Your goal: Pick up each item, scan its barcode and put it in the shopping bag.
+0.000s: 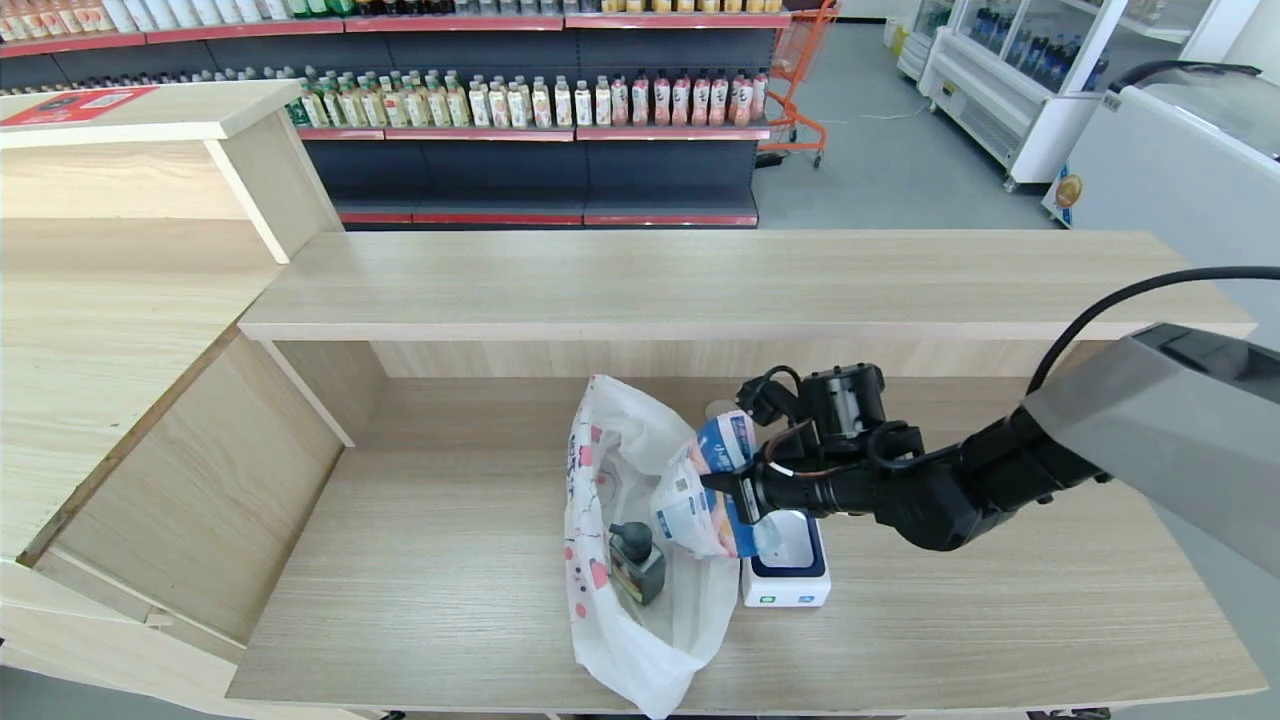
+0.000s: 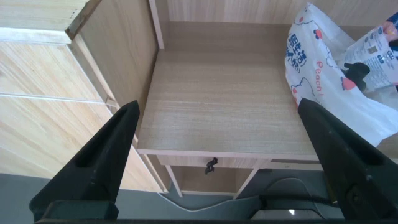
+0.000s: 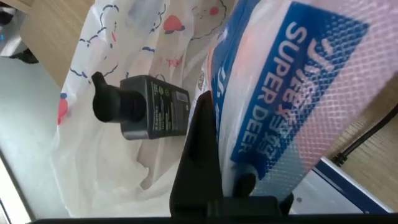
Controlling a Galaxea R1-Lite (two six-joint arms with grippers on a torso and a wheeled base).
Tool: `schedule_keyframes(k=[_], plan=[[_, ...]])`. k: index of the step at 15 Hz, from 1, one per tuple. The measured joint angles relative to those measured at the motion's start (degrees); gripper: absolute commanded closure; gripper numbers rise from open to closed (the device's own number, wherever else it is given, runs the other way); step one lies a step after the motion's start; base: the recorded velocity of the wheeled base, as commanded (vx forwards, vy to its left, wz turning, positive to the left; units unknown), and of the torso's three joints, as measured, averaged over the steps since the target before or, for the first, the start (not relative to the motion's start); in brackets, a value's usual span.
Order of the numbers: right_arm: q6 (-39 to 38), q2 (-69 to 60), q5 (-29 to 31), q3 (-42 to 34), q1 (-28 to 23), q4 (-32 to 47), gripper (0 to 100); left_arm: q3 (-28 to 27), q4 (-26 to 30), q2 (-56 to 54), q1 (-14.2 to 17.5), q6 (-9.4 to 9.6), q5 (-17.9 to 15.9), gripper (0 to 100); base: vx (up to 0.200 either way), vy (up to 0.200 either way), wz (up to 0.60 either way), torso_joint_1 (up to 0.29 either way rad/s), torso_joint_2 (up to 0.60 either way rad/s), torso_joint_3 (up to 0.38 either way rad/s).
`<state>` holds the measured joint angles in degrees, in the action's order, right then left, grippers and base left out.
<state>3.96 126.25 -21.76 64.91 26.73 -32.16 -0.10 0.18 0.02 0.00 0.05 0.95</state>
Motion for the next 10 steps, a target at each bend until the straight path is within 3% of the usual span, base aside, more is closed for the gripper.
schedule_keyframes(k=[5, 6, 10], plan=[[2.68, 3.79, -0.18, -0.20, 0.07, -2.88, 100, 0.00, 0.00, 0.00, 0.00, -0.02, 0.00, 0, 0.000, 0.000, 0.00, 0.000, 0.00, 0.000], [2.57, 4.27, -0.21, -0.11, 0.00, -3.36, 0, 0.00, 0.00, 0.00, 0.00, -0.02, 0.00, 0, 0.000, 0.000, 0.00, 0.000, 0.00, 0.000], [-1.72, 5.32, -4.23, 2.69, 0.28, -7.36, 0, 0.00, 0.00, 0.00, 0.00, -0.02, 0.00, 0, 0.000, 0.000, 0.00, 0.000, 0.00, 0.000]])
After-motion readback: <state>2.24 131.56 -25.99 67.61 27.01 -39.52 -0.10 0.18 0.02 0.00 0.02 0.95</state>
